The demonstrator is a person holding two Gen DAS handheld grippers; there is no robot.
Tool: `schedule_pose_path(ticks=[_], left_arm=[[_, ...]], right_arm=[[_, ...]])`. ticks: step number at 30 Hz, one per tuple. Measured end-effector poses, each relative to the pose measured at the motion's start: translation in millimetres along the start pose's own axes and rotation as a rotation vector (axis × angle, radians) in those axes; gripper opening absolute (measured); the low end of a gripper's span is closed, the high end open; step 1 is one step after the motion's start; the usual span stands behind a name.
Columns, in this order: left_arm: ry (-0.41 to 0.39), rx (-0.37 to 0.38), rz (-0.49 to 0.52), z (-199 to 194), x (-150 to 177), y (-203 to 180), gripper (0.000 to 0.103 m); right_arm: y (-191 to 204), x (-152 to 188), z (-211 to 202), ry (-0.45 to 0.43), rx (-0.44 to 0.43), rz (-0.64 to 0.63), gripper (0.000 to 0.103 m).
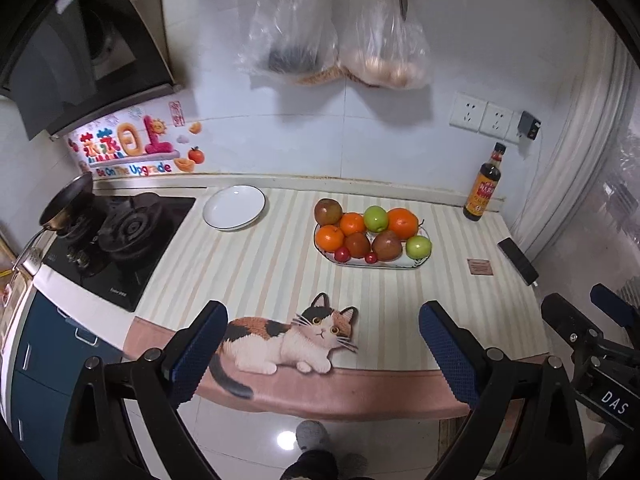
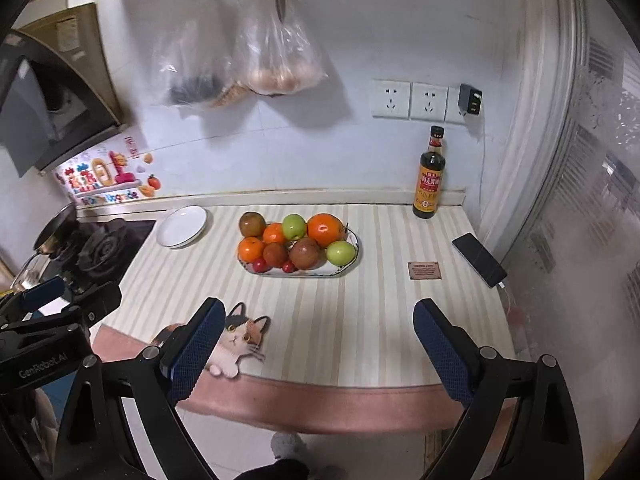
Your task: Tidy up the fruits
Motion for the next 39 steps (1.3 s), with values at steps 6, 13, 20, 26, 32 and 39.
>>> schedule_pose_path(ticks=[6,13,20,26,32,39], left_arm=[[-0.029,0.003,0.003,-33.2,14.3,-6.0,0.098],[-0.033,0.009,0.012,-49.8,26.1,-3.4,0.098],[-0.011,0.005,0.018,-47.1,26.7,2.1,0.098],[-0.001,-0.019,0.024,-27.1,8.9,7.2,0.103],[0.029,-0.039,0.024,3.2,-8.1,13.8,0.103],[0.060,-0.053,0.018,28.8,-20.5,17.9,0.103]], right_arm=[[-6.9,14.5,-39.7,-0.012,-0.020,-0.002,0.097],[0.4,27.2,-68.4,-0.025,-0.037,0.000,0.097],[6.6,24.4,-66.8,-0.008,-0.063,0.022,0.100],[7.4,3.2,-44.0,0.003,-0.065,0.035,0.100],[7.6,-18.2,-9.9,0.022,-0.037,0.026,0.100],[7.6,-23.4,26.6,0.079,-0.018,0.024,0.100]])
Point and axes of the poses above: each gripper's, at about its wrist camera, not at the fingertips, and z roughly the way its jaws point, y to its left, x to its underside, the point moved 10 cm from there along z, roughly the way its jaws point, and after that the axes turned 7 degrees about x, right-handed, at the moved point
